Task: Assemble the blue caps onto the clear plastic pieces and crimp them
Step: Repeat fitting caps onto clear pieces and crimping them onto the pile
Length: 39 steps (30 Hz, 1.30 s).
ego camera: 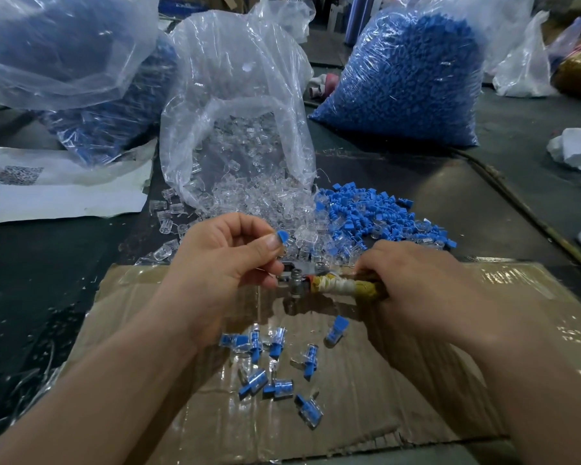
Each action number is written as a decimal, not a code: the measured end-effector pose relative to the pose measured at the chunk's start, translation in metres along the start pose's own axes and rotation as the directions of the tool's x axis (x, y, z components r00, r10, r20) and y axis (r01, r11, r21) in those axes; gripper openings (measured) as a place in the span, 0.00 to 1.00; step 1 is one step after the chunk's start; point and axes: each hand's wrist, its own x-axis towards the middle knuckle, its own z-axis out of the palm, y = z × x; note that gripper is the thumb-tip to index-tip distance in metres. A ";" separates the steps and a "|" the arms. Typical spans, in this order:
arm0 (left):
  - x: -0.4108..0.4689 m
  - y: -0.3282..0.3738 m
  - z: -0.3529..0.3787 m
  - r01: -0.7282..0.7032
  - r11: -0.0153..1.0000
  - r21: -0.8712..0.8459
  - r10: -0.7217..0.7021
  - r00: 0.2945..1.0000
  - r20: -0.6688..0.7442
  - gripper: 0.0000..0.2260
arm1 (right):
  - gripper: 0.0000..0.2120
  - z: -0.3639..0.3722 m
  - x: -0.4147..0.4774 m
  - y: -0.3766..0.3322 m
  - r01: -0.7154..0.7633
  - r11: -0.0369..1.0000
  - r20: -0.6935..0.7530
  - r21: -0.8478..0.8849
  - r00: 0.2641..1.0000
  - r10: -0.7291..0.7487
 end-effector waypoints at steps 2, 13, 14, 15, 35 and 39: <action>0.000 0.000 0.000 -0.009 1.000 -0.006 0.009 1.000 -0.002 0.06 | 0.09 0.001 0.001 0.000 -0.017 1.000 -0.010 0.007 1.000 0.017; -0.001 -0.001 0.000 -0.167 0.983 0.075 0.171 0.984 -0.047 0.03 | 0.07 0.000 0.000 0.003 -0.092 0.963 -0.308 0.255 0.936 0.171; -0.001 -0.001 0.000 -0.185 0.978 0.095 0.190 0.981 -0.050 0.03 | 0.08 0.000 -0.001 0.001 -0.072 0.950 -0.301 0.303 0.939 0.167; -0.002 0.000 0.000 -0.200 0.973 0.116 0.206 0.977 -0.049 0.03 | 0.08 0.000 -0.002 0.000 -0.053 0.939 -0.287 0.341 0.945 0.157; -0.004 0.002 0.003 -0.306 0.919 0.250 0.327 0.944 -0.049 0.07 | 0.10 0.000 -0.003 -0.011 0.013 0.931 -0.132 0.366 0.990 0.039; -0.005 0.002 0.005 -0.323 0.911 0.256 0.342 0.939 -0.034 0.05 | 0.11 -0.004 -0.003 -0.012 0.037 0.964 -0.202 0.264 0.979 0.017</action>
